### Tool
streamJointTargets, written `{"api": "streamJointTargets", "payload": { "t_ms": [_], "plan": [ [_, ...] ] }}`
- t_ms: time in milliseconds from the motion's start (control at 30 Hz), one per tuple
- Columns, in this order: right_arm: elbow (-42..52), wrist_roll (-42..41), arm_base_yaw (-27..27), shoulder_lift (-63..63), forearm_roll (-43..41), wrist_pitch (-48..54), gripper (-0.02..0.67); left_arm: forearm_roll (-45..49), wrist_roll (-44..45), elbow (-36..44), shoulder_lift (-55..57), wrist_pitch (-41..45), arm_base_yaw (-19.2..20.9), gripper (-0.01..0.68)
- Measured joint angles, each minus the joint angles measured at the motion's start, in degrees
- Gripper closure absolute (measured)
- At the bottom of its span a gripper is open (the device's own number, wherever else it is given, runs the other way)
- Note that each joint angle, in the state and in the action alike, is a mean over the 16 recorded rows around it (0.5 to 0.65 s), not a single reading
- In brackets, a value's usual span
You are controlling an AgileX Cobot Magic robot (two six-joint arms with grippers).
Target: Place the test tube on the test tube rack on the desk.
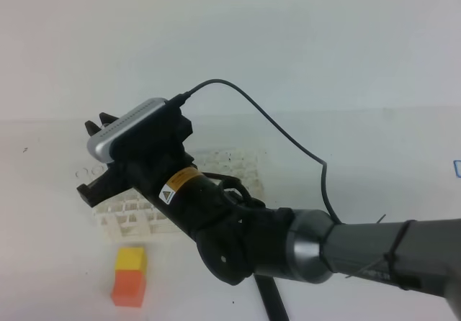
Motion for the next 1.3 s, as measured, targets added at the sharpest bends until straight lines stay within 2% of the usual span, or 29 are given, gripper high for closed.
{"api": "streamJointTargets", "payload": {
  "t_ms": [1300],
  "plan": [
    [0.0, -3.1, 1.1, 1.2, 2.0, 2.7, 0.532, 0.0, 0.0, 0.0, 0.0, 0.0, 0.0, 0.673]
  ]
}}
